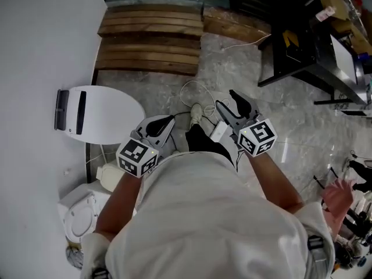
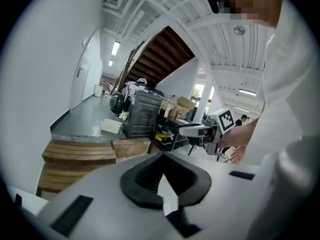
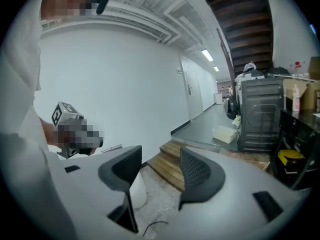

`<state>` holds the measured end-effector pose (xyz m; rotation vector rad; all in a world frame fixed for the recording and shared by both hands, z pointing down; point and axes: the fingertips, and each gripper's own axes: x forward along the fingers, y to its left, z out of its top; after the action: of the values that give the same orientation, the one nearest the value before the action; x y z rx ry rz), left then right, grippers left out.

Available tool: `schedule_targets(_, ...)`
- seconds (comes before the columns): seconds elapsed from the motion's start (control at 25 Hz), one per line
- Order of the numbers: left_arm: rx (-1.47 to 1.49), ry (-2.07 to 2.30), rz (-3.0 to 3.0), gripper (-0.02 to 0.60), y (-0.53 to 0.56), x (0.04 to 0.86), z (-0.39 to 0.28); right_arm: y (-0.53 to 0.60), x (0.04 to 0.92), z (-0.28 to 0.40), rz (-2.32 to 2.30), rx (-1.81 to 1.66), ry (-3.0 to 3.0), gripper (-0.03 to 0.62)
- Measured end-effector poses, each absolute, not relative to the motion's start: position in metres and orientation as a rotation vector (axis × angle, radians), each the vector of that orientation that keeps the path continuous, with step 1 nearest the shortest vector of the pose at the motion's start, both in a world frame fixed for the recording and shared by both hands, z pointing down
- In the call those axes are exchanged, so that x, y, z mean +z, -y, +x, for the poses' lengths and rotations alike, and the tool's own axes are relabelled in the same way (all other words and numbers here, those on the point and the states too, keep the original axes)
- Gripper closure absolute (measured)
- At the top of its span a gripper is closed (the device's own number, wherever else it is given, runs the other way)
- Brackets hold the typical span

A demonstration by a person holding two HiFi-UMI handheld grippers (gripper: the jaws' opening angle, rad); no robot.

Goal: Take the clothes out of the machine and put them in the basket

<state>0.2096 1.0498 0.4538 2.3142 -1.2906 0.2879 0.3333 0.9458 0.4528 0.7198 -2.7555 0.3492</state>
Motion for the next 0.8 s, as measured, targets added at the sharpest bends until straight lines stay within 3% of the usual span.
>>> schedule_targets(0.44, 0.38, 1.333, 2.31, 0.584, -0.856, 0.42, 0.215, -0.747, 0.454, 0.33, 0.621, 0.383, 2.787, 0.372)
schedule_targets(0.8, 0.354, 1.341, 2.338, 0.584, -0.761, 0.403, 0.205, -0.662, 0.452, 0.317, 0.642, 0.413, 2.787, 0.373)
